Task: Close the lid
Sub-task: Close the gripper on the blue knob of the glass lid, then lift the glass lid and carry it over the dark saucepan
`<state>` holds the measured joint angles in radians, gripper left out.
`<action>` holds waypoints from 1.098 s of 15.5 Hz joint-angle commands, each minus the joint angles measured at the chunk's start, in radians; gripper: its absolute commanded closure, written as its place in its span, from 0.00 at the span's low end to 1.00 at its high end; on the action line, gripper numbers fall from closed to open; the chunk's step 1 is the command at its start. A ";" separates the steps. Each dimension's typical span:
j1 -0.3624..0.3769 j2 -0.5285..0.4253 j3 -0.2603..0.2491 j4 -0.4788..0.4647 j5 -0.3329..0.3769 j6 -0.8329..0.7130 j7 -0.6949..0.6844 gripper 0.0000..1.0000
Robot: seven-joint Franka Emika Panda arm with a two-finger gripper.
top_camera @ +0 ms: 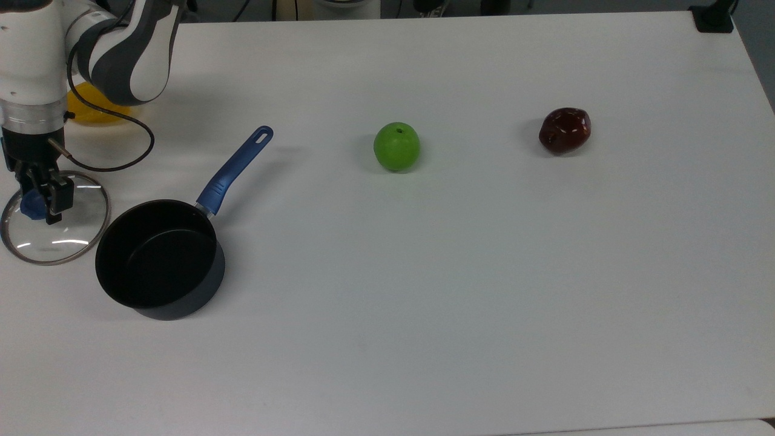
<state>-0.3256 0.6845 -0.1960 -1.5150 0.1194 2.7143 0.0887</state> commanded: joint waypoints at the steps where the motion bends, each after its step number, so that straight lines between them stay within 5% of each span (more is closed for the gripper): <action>1: 0.002 -0.026 -0.003 0.006 0.023 0.018 -0.015 0.45; 7: 0.025 -0.071 -0.022 0.027 0.084 0.005 -0.012 0.45; 12: 0.175 -0.076 -0.141 0.160 0.123 -0.246 0.020 0.45; 17: 0.299 -0.077 -0.174 0.167 0.105 -0.248 0.072 0.44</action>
<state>-0.1083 0.6194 -0.3242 -1.3505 0.2218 2.4903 0.1305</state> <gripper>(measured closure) 0.339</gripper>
